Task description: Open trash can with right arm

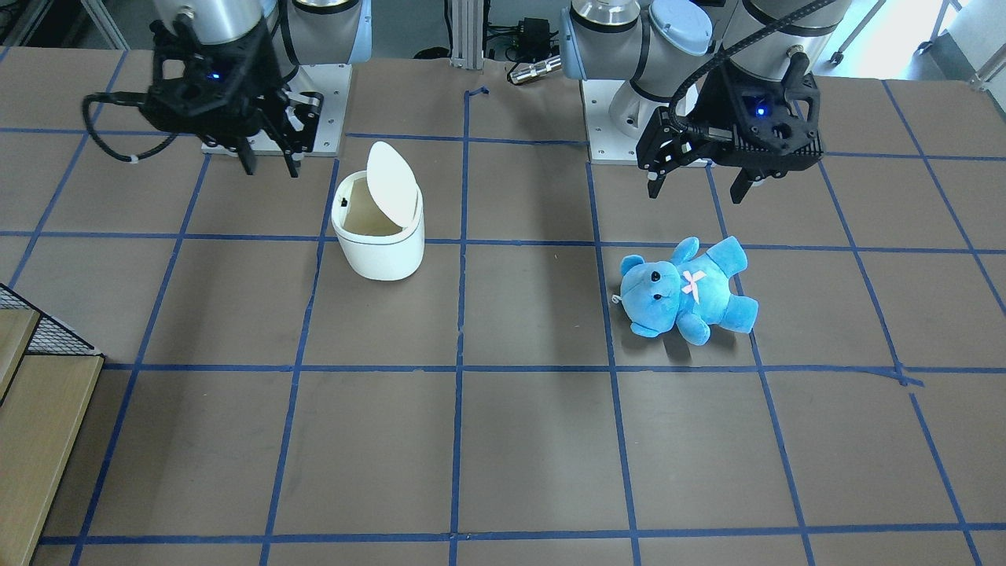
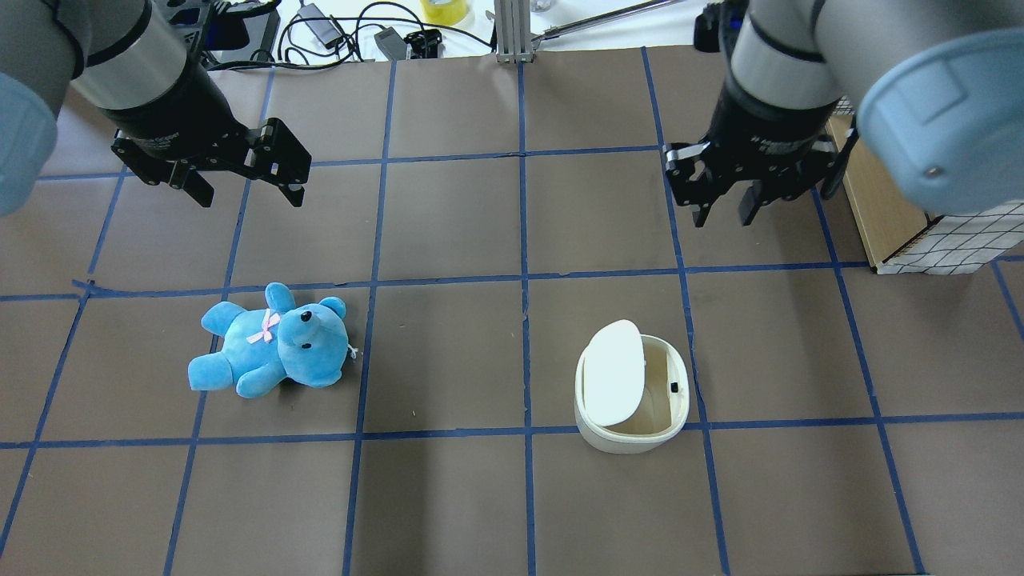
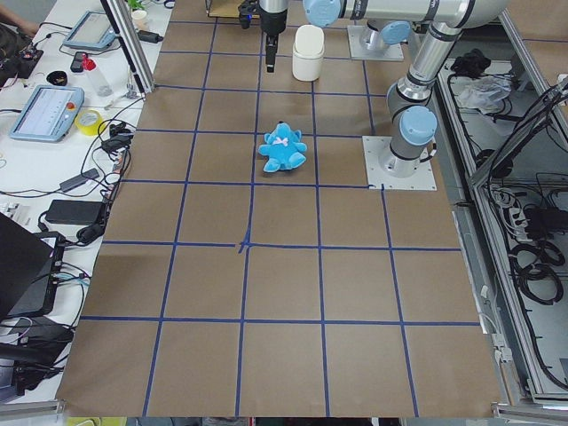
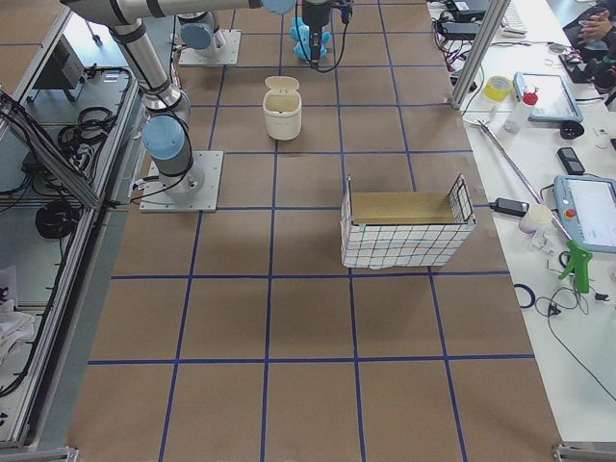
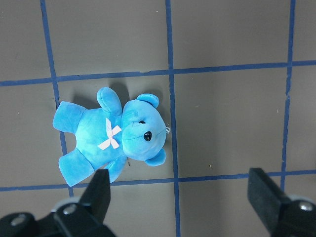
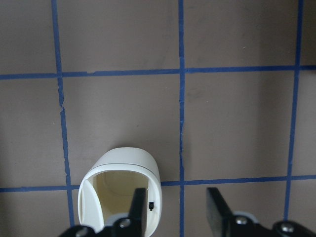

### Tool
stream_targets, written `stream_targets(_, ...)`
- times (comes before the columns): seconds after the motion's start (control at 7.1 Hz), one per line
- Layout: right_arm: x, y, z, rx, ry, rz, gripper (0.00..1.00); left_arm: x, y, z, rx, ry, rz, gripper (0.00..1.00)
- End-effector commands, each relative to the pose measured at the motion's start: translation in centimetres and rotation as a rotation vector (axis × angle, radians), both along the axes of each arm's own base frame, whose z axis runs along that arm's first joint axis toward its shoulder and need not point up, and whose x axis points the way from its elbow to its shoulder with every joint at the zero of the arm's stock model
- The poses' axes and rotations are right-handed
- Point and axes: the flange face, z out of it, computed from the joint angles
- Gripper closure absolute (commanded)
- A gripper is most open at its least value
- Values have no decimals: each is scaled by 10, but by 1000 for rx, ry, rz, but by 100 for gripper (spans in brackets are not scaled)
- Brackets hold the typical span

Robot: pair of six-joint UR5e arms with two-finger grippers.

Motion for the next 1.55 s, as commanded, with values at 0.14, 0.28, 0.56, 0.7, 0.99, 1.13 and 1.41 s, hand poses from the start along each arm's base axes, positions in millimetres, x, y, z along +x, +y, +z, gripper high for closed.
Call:
stream_targets(0.14, -37, -29, 37, -149, -6, 8, 0, 0, 0, 0, 0, -1, 0, 0)
stream_targets(0.28, -39, -49, 39, -141, -3, 6, 0, 0, 0, 0, 0, 1, 0, 0)
stream_targets(0.56, -35, -74, 47, -97, -8, 3, 0, 0, 0, 0, 0, 1, 0, 0)
stream_targets(0.7, -35, -75, 46, -95, -10, 3, 0, 0, 0, 0, 0, 1, 0, 0)
stream_targets(0.99, -35, -74, 45, -87, -5, 3, 0, 0, 0, 0, 0, 1, 0, 0)
stream_targets(1.13, -35, -73, 46, -86, -5, 3, 0, 0, 0, 0, 0, 1, 0, 0)
stream_targets(1.41, -35, -73, 46, -86, -4, 3, 0, 0, 0, 0, 0, 1, 0, 0)
